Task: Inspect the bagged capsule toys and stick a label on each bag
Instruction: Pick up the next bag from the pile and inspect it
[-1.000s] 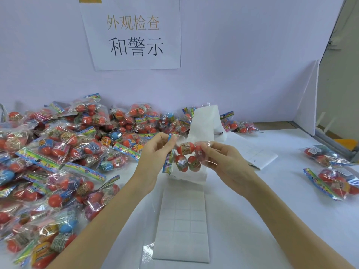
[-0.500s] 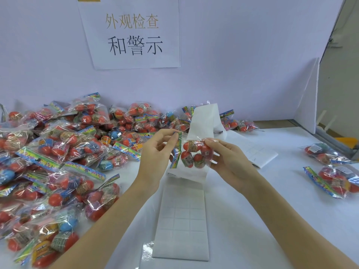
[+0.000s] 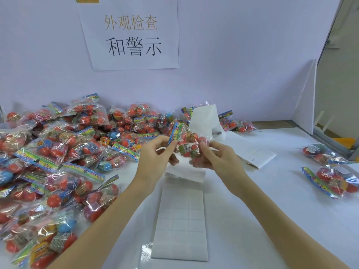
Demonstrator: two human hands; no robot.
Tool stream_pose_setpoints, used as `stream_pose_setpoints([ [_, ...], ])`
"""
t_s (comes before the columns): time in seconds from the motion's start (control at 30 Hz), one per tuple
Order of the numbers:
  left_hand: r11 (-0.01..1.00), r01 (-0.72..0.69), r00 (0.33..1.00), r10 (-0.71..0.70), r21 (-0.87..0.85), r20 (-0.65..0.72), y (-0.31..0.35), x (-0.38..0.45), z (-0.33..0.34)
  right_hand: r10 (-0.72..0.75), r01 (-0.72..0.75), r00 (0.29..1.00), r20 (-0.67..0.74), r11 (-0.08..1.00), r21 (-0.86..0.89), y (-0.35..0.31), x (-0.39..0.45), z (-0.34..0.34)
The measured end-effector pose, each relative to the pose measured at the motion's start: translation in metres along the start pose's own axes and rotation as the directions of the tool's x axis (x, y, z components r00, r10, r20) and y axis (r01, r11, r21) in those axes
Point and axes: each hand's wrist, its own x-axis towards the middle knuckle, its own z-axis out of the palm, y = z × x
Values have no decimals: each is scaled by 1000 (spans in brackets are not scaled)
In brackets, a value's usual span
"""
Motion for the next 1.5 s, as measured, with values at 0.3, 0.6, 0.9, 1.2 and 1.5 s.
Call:
stream_pose_setpoints([
  [0.3,998,-47,999,47,36,-19,0,4,-4,-21,16,999,48,995,100,-5,-2,0],
  [0.6,998,-50,998,51,32,-41,-1,7,-9,44,-41,980,192,999,-18,-3,-3,-5],
  [0.9,981,-186,980,181,51,80,2,-10,7,-32,25,998,52,992,122,-2,0,-5],
  [1.2,984,-174,979,178,-47,104,6,-11,6,62,-88,969,238,991,100,-11,-9,1],
  [1.5,978,-156,974,175,-136,141,10,-7,1,88,-120,956,280,988,99,-15,-7,-2],
])
